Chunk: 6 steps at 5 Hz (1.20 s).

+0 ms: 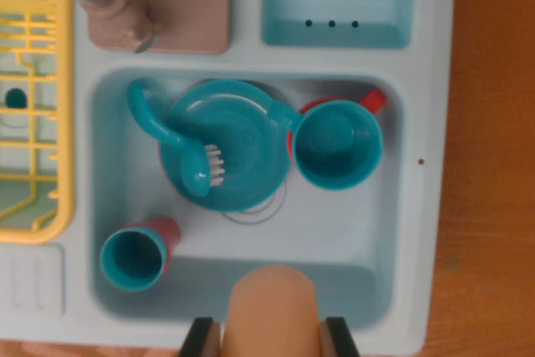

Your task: Pick detergent from the sink

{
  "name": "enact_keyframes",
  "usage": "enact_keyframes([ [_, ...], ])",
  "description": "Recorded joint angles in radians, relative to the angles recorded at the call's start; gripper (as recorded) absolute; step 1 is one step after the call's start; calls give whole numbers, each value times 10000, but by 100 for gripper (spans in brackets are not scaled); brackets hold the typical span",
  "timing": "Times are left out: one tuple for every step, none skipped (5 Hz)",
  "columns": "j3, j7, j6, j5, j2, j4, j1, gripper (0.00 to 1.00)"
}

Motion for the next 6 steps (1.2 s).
enact_keyframes([
  [0, 0, 0, 0, 0, 0, 0, 100],
  [2, 13, 383, -15, -84, 300, 3, 100],
  [2, 13, 383, -15, -84, 300, 3, 100],
  [3, 24, 732, -28, -161, 573, 5, 100],
  [3, 24, 732, -28, -161, 573, 5, 100],
  [4, 34, 1025, -39, -225, 803, 7, 100],
])
